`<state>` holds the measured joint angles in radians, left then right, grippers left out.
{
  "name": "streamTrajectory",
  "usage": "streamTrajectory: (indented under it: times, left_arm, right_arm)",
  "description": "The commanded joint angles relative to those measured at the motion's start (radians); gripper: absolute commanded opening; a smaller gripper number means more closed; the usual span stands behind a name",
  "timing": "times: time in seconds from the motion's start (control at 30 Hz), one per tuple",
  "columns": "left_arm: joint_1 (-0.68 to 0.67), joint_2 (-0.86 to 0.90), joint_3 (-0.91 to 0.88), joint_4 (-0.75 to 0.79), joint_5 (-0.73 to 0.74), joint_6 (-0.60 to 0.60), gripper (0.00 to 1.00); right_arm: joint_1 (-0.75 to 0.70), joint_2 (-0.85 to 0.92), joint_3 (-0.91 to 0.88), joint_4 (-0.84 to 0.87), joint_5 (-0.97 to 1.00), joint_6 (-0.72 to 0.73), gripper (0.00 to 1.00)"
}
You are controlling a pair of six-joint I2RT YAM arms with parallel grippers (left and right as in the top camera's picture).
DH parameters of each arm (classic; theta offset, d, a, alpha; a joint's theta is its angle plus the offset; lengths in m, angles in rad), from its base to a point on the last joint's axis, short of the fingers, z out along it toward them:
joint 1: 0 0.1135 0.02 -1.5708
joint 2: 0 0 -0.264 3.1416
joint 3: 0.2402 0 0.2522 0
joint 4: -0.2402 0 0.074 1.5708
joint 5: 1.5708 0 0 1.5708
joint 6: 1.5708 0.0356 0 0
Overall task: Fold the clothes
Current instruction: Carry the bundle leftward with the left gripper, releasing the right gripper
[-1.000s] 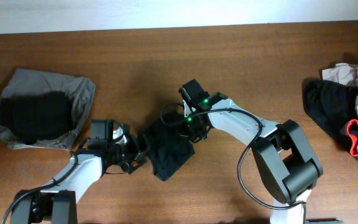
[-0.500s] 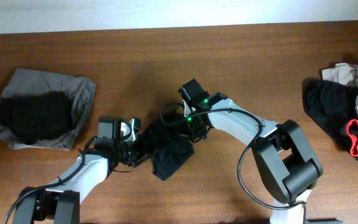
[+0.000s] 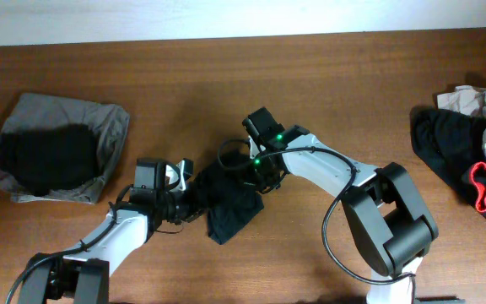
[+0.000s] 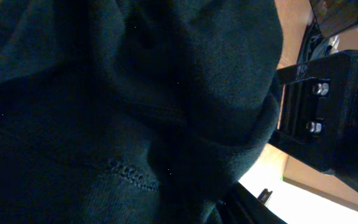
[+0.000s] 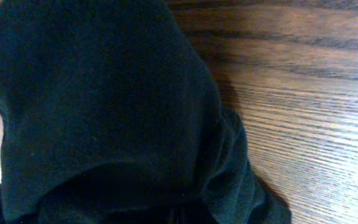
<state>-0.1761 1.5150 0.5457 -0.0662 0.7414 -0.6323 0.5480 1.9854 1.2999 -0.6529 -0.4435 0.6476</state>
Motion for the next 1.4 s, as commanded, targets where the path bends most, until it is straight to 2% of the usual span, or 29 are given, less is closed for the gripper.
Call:
streamTrajectory:
  times: [0.0, 0.03, 0.07, 0.23, 0.43, 0.73, 0.77, 0.83, 0.93, 1.13, 1.2, 1.27, 1.33, 1.37]
  left_arm:
    - [-0.003, 0.011, -0.005, -0.019, 0.014, 0.006, 0.54]
    - [0.0, 0.011, -0.005, -0.027, 0.014, 0.005, 0.65]
    - [0.003, 0.011, -0.005, -0.043, 0.019, 0.002, 0.71]
    - [0.049, 0.011, -0.005, -0.144, 0.025, -0.01, 0.87]
    - [0.042, 0.012, -0.005, -0.124, -0.032, -0.01, 0.87]
    - [-0.017, 0.115, 0.048, -0.084, -0.024, -0.004, 0.87]
    - [-0.016, 0.127, 0.06, -0.088, -0.001, 0.015, 0.86]
    - [-0.003, 0.131, 0.085, -0.113, 0.023, 0.063, 0.79]
    - [0.011, 0.13, 0.113, -0.16, 0.013, 0.103, 0.82]
    - [-0.013, 0.138, 0.114, -0.185, -0.008, 0.097, 0.84]
    - [-0.013, 0.146, 0.114, -0.177, -0.008, 0.089, 0.73]
    - [-0.013, 0.153, 0.114, -0.164, -0.008, 0.077, 0.53]
    - [-0.019, 0.156, 0.114, -0.151, -0.004, 0.077, 0.38]
    - [-0.024, 0.156, 0.114, -0.142, -0.003, 0.078, 0.35]
  right_arm:
    - [0.014, 0.024, 0.005, 0.002, -0.021, 0.001, 0.04]
    - [0.015, 0.024, 0.005, 0.002, -0.021, 0.001, 0.04]
    - [0.015, 0.024, 0.005, -0.001, -0.021, 0.001, 0.04]
    - [0.014, 0.024, 0.005, -0.004, -0.021, 0.001, 0.04]
    - [0.014, 0.024, 0.006, 0.01, -0.058, 0.001, 0.04]
    - [0.014, 0.024, 0.006, 0.018, -0.073, 0.001, 0.04]
    - [0.014, 0.024, 0.006, 0.018, -0.073, 0.001, 0.04]
    - [0.014, 0.024, 0.006, 0.015, -0.073, 0.001, 0.04]
    - [0.014, 0.024, 0.006, 0.015, -0.073, 0.001, 0.04]
    - [0.014, 0.024, 0.006, 0.02, -0.074, 0.002, 0.04]
    - [0.014, 0.024, 0.006, 0.019, -0.074, 0.002, 0.04]
    - [0.014, 0.024, 0.006, 0.02, -0.087, 0.001, 0.04]
    - [0.014, 0.024, 0.006, 0.023, -0.1, 0.001, 0.04]
    - [0.014, 0.024, 0.006, 0.023, -0.1, 0.001, 0.04]
